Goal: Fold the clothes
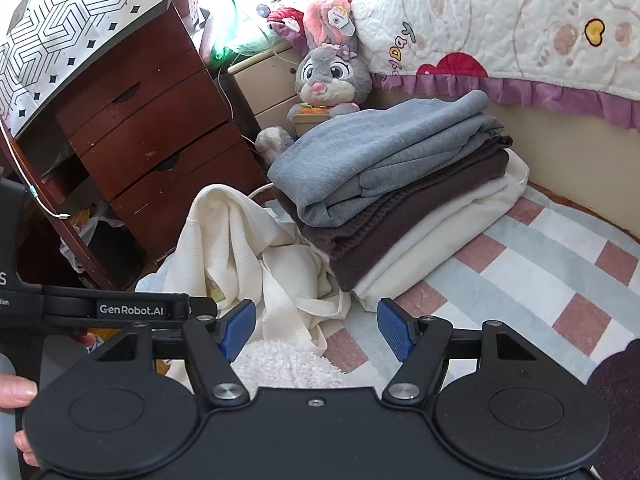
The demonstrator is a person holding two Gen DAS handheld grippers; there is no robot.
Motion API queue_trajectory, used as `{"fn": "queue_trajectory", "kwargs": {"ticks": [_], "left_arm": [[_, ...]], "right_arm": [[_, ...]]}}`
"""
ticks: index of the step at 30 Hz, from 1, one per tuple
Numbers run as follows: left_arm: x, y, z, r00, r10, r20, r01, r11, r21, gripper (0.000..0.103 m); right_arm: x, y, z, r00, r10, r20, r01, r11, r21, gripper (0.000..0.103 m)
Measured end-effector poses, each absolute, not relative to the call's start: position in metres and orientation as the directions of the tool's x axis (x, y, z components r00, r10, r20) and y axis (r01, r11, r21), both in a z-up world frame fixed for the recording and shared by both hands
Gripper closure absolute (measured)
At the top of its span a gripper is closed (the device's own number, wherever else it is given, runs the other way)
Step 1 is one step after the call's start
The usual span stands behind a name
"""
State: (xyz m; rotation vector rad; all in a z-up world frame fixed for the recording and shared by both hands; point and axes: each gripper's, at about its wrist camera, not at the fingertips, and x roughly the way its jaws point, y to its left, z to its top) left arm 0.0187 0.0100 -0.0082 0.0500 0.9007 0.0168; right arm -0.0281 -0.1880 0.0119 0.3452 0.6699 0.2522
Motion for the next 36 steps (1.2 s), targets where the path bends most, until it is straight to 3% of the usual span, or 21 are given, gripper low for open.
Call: {"fn": "queue_trajectory", "kwargs": {"ticks": [36], "left_arm": [[0.035, 0.027, -0.025, 0.589, 0.073, -0.805, -0.027, 0.997, 0.071, 0.000]], "right_arm": [[-0.021, -0.193, -0.006, 0.730, 0.341, -0.592, -0.090, 0.907, 0.411, 0.031]]}}
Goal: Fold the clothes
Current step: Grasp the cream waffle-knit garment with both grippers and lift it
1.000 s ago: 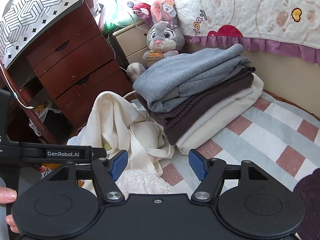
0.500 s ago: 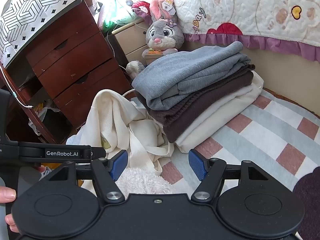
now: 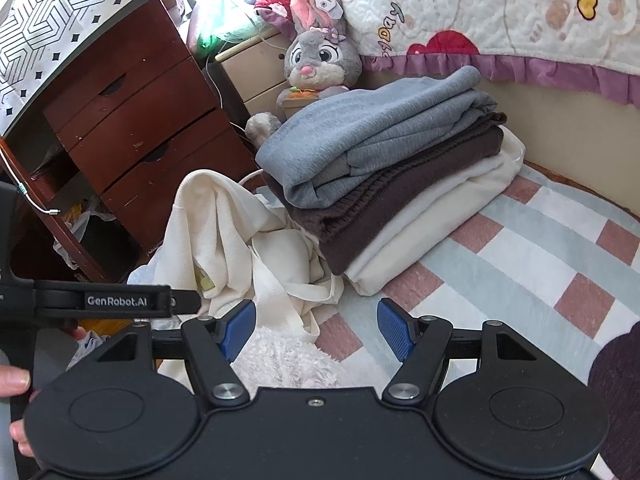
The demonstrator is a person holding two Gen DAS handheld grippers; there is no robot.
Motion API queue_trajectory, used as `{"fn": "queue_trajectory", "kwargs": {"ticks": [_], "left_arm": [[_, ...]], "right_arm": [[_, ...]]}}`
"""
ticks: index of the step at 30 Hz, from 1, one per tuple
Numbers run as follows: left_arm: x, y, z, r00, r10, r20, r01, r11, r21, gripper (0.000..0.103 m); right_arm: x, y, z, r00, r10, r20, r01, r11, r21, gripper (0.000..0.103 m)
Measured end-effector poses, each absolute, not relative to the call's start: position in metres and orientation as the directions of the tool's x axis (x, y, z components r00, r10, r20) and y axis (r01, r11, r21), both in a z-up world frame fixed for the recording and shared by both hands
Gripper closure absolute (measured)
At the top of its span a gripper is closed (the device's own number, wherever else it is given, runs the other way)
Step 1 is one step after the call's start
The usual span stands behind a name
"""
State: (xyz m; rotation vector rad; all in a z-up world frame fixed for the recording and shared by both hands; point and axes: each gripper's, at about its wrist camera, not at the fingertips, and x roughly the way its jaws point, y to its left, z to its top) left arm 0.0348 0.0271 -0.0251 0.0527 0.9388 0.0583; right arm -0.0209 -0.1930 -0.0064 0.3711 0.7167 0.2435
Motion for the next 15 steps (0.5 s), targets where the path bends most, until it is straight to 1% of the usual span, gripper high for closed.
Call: {"fn": "queue_trajectory", "kwargs": {"ticks": [4, 6, 8, 9, 11, 15], "left_arm": [[0.046, 0.043, -0.038, 0.568, 0.099, -0.817, -0.065, 0.995, 0.076, 0.000], [0.051, 0.052, -0.043, 0.570, 0.111, -0.814, -0.088, 0.993, 0.075, 0.000], [0.056, 0.064, -0.047, 0.595, 0.106, -0.797, -0.115, 0.992, 0.047, 0.000], [0.057, 0.070, -0.048, 0.619, 0.107, -0.778, -0.134, 0.990, 0.029, 0.000], [0.057, 0.082, -0.051, 0.691, 0.137, -0.710, -0.182, 0.983, 0.014, 0.000], [0.056, 0.098, -0.056, 0.795, 0.162, -0.585, -0.196, 0.981, 0.004, 0.000]], "right_arm": [[-0.017, -0.191, -0.011, 0.720, 0.357, -0.596, -0.094, 0.900, 0.425, 0.031], [-0.014, -0.187, -0.014, 0.711, 0.375, -0.595, -0.105, 0.893, 0.437, 0.031], [-0.008, -0.180, -0.016, 0.695, 0.399, -0.598, -0.122, 0.886, 0.448, 0.031], [-0.004, -0.177, -0.017, 0.688, 0.411, -0.598, -0.132, 0.881, 0.454, 0.031], [0.008, -0.169, -0.016, 0.671, 0.446, -0.593, -0.150, 0.864, 0.480, 0.031], [0.042, -0.156, -0.015, 0.620, 0.561, -0.549, -0.144, 0.769, 0.623, 0.031]]}}
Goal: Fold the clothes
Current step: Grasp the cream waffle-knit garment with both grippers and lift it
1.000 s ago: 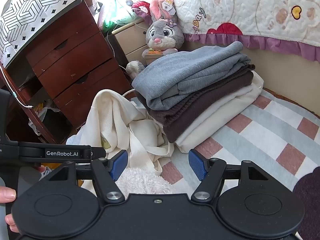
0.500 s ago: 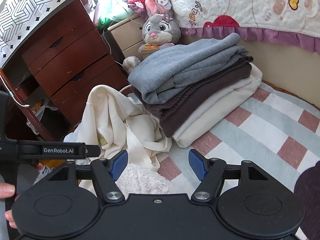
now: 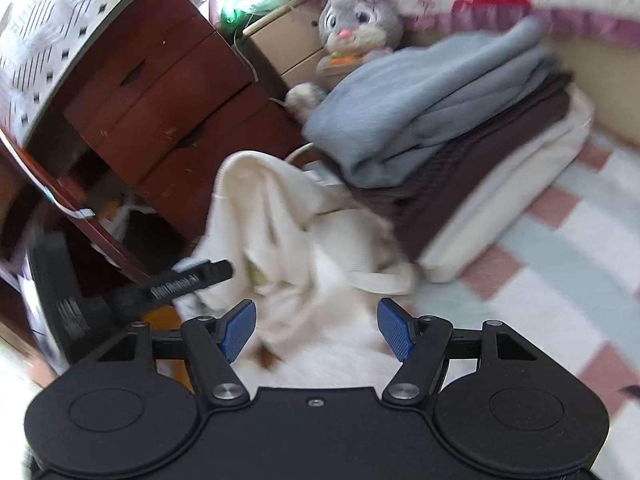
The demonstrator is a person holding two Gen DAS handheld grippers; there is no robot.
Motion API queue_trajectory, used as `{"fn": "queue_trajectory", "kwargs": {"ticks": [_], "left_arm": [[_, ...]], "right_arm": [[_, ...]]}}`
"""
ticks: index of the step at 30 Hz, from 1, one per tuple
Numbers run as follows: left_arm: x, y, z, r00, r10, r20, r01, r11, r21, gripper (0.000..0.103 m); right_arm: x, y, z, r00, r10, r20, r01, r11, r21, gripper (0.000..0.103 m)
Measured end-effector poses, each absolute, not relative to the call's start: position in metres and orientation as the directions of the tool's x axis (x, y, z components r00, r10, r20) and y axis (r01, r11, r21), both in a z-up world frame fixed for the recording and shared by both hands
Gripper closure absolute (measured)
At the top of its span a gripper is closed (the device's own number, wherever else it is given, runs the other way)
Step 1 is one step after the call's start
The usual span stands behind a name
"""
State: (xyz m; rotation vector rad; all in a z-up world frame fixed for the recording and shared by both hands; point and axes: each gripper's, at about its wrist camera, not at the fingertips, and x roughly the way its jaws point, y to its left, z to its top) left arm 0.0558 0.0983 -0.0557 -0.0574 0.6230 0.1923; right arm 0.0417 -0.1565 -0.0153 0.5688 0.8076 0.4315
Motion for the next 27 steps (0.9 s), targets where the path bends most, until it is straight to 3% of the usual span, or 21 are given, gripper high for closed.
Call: {"fn": "queue_trajectory", "kwargs": {"ticks": [3, 6, 7, 8, 10, 12, 15, 18, 20, 23, 27], "left_arm": [[0.067, 0.107, -0.062, 0.818, 0.119, -0.563, -0.129, 0.991, 0.022, 0.001], [0.082, 0.113, -0.072, 0.816, 0.066, -0.574, -0.063, 0.998, 0.025, 0.006], [0.087, 0.115, -0.076, 0.818, 0.047, -0.573, -0.044, 0.999, 0.019, 0.015], [0.093, 0.117, -0.080, 0.818, 0.034, -0.574, -0.030, 0.999, 0.017, 0.031], [0.107, 0.121, -0.088, 0.805, 0.029, -0.592, -0.017, 0.999, 0.027, 0.050], [0.119, 0.123, -0.096, 0.803, 0.047, -0.594, -0.014, 0.998, 0.060, 0.055], [0.125, 0.122, -0.100, 0.816, 0.055, -0.575, 0.003, 0.995, 0.101, 0.054], [0.129, 0.124, -0.104, 0.822, 0.030, -0.569, 0.014, 0.997, 0.072, 0.047], [0.131, 0.128, -0.109, 0.814, 0.004, -0.581, 0.016, 0.999, 0.030, 0.030], [0.136, 0.137, -0.123, 0.783, -0.017, -0.622, -0.006, 0.999, -0.035, 0.017], [0.142, 0.151, -0.143, 0.754, -0.092, -0.651, -0.011, 0.988, -0.152, 0.019]], "right_arm": [[0.074, -0.150, -0.025, 0.568, 0.644, -0.512, -0.082, 0.664, 0.743, 0.031], [0.116, -0.137, -0.039, 0.502, 0.660, -0.560, 0.047, 0.625, 0.779, 0.024], [0.128, -0.133, -0.047, 0.482, 0.654, -0.584, 0.116, 0.612, 0.782, 0.022], [0.139, -0.130, -0.056, 0.463, 0.648, -0.605, 0.190, 0.594, 0.781, 0.022], [0.158, -0.124, -0.072, 0.431, 0.645, -0.631, 0.305, 0.554, 0.775, 0.022], [0.165, -0.115, -0.080, 0.441, 0.620, -0.649, 0.316, 0.570, 0.759, 0.022], [0.169, -0.103, -0.085, 0.459, 0.577, -0.675, 0.286, 0.624, 0.727, 0.022], [0.179, -0.090, -0.096, 0.499, 0.552, -0.668, 0.215, 0.668, 0.712, 0.022], [0.188, -0.085, -0.104, 0.527, 0.486, -0.697, 0.211, 0.720, 0.661, 0.022], [0.202, -0.084, -0.120, 0.533, 0.425, -0.732, 0.306, 0.709, 0.635, 0.022], [0.210, -0.090, -0.150, 0.558, 0.477, -0.679, 0.367, 0.592, 0.718, 0.021]]}}
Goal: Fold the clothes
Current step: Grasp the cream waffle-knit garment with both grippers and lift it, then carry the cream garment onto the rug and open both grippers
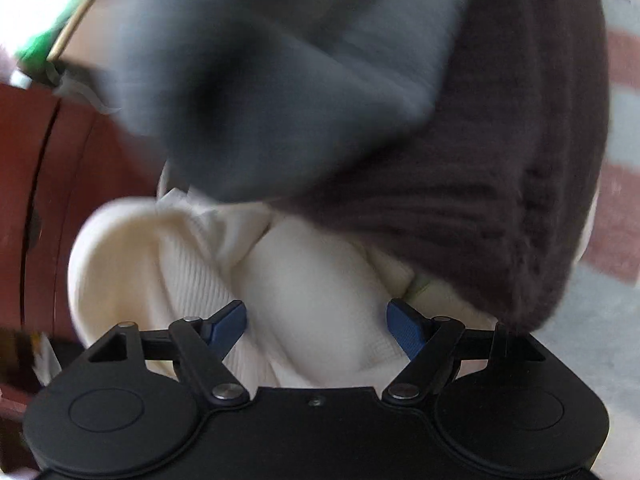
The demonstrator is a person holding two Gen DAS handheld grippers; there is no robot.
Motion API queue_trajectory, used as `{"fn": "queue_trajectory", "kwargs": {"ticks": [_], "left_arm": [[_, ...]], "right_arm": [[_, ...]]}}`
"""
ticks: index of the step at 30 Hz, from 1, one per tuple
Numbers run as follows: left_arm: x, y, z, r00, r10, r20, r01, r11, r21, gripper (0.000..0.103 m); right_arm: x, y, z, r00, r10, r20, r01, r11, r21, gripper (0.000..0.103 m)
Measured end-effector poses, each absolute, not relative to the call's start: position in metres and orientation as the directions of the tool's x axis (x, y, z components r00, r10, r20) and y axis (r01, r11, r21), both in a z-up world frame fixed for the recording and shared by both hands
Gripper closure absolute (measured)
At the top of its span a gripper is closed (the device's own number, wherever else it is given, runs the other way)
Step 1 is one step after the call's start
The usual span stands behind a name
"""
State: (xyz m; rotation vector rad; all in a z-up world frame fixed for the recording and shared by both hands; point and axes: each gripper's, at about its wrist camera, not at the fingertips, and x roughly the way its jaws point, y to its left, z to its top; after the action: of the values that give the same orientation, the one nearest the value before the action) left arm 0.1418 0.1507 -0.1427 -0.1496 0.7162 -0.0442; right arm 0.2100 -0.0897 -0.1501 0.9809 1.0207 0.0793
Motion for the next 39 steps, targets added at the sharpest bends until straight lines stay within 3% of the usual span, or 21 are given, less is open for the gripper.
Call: {"fn": "queue_trajectory", "kwargs": {"ticks": [2, 4, 5, 6, 8, 15, 27, 33, 36, 39], "left_arm": [[0.141, 0.155, -0.147, 0.756, -0.194, -0.625, 0.055, 0.970, -0.235, 0.051], [0.143, 0.160, -0.154, 0.735, -0.262, -0.626, 0.065, 0.946, -0.319, 0.057], [0.146, 0.164, -0.158, 0.720, -0.296, -0.627, 0.057, 0.927, -0.372, 0.061], [0.148, 0.168, -0.162, 0.706, -0.331, -0.626, 0.048, 0.905, -0.423, 0.062], [0.149, 0.177, -0.168, 0.701, -0.392, -0.596, 0.035, 0.853, -0.520, 0.063], [0.133, 0.201, -0.154, 0.698, -0.518, -0.494, 0.078, 0.741, -0.667, 0.063], [0.068, 0.194, -0.096, 0.667, -0.598, -0.444, 0.251, 0.742, -0.622, 0.063], [0.045, 0.153, -0.024, 0.672, -0.660, -0.336, 0.484, 0.734, -0.476, 0.057], [0.042, 0.144, 0.004, 0.653, -0.727, -0.212, 0.530, 0.638, -0.558, 0.057], [0.031, 0.115, 0.036, 0.654, -0.733, -0.185, 0.554, 0.631, -0.543, 0.057]], "right_arm": [[0.210, -0.092, -0.170, 0.556, 0.544, -0.629, 0.400, 0.488, 0.776, 0.021], [0.212, -0.092, -0.185, 0.552, 0.618, -0.560, 0.401, 0.392, 0.828, 0.026], [0.213, -0.093, -0.191, 0.554, 0.650, -0.520, 0.395, 0.344, 0.852, 0.044], [0.214, -0.094, -0.197, 0.556, 0.679, -0.479, 0.390, 0.295, 0.872, 0.053], [0.214, -0.097, -0.202, 0.555, 0.734, -0.392, 0.365, 0.208, 0.907, 0.059], [0.211, -0.099, -0.196, 0.486, 0.860, -0.157, 0.275, 0.020, 0.961, 0.059], [0.144, -0.097, -0.142, 0.450, 0.893, -0.029, 0.148, -0.042, 0.988, 0.059], [0.129, -0.133, -0.102, 0.483, 0.868, 0.113, -0.008, -0.125, 0.992, 0.055], [0.111, -0.165, -0.066, 0.501, 0.846, 0.184, -0.088, -0.162, 0.983, 0.055], [0.087, -0.197, -0.028, 0.515, 0.827, 0.225, -0.177, -0.155, 0.972, 0.055]]}}
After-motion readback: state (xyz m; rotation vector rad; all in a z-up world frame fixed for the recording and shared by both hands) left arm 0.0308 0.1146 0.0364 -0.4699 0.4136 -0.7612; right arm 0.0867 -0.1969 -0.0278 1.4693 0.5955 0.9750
